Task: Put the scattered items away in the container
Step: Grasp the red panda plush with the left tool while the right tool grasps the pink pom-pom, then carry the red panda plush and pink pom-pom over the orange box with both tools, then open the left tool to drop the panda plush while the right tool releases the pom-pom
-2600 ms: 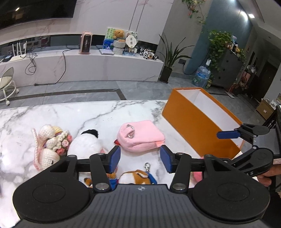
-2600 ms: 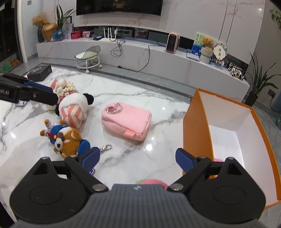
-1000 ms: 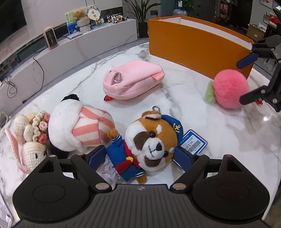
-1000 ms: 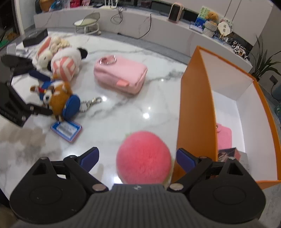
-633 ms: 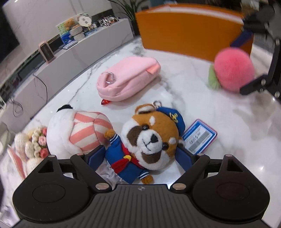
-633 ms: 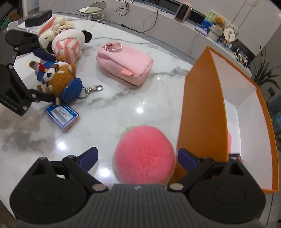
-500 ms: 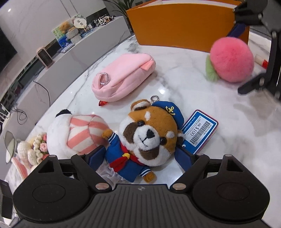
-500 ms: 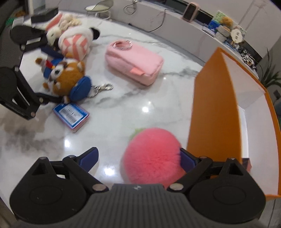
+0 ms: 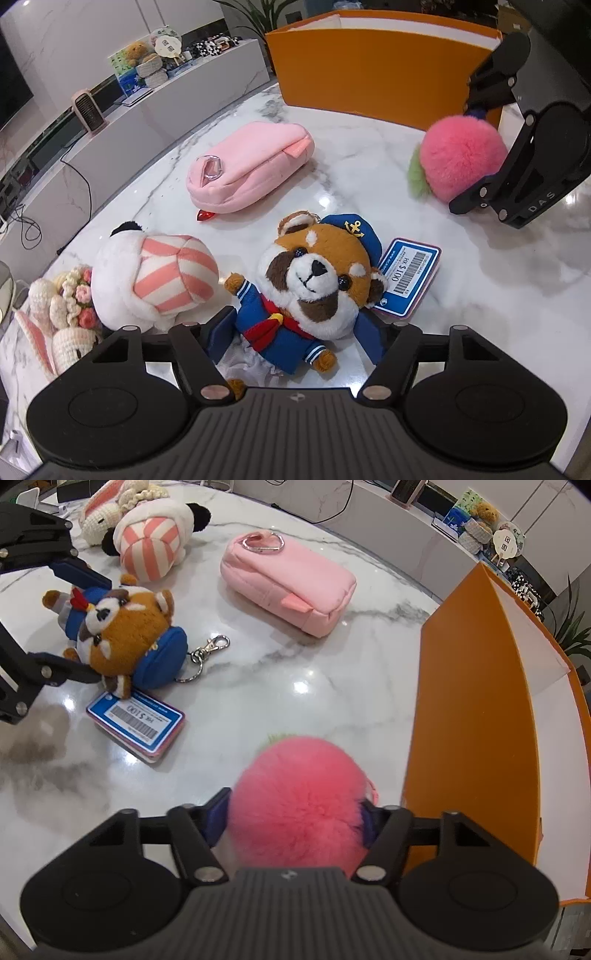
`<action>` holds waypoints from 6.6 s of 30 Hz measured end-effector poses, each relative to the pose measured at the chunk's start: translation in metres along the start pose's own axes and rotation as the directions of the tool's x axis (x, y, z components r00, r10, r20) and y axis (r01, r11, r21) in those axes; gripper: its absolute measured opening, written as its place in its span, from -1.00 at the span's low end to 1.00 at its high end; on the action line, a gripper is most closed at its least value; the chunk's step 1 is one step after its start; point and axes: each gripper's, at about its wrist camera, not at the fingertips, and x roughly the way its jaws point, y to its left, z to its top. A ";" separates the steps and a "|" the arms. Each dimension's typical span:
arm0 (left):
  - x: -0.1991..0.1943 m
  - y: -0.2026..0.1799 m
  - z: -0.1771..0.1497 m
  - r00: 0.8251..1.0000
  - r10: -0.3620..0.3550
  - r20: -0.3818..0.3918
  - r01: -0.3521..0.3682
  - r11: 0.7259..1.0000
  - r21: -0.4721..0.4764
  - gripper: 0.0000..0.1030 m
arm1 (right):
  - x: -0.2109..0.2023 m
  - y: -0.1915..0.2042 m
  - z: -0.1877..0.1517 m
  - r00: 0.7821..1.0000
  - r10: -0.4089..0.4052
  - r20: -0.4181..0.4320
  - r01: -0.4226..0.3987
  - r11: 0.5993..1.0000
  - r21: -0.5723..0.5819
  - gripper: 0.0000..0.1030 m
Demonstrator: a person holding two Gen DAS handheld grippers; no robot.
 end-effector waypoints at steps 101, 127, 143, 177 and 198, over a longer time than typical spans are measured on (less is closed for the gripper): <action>-0.085 0.030 0.073 0.962 0.002 0.274 0.074 0.961 -0.266 0.17 | -0.063 -0.055 0.032 0.964 0.083 0.254 -0.137 0.969 0.204 -0.15; -0.072 0.021 0.133 0.938 -0.030 0.344 0.124 0.959 -0.255 0.17 | -0.023 -0.068 0.023 0.980 0.110 0.168 -0.142 0.970 0.198 0.20; -0.080 0.037 0.124 0.937 -0.005 0.350 0.117 0.946 -0.301 0.17 | 0.030 -0.058 0.035 0.997 0.072 0.031 -0.076 0.985 0.152 -0.06; -0.038 -0.009 0.208 0.861 -0.130 0.492 0.304 0.907 -0.291 0.16 | -0.106 -0.195 -0.034 0.903 -0.170 0.395 -0.107 0.802 0.588 -0.09; 0.033 -0.034 0.207 0.855 -0.225 0.468 0.401 0.857 -0.322 0.35 | -0.067 -0.223 -0.044 0.941 -0.244 0.236 0.049 0.784 0.619 0.16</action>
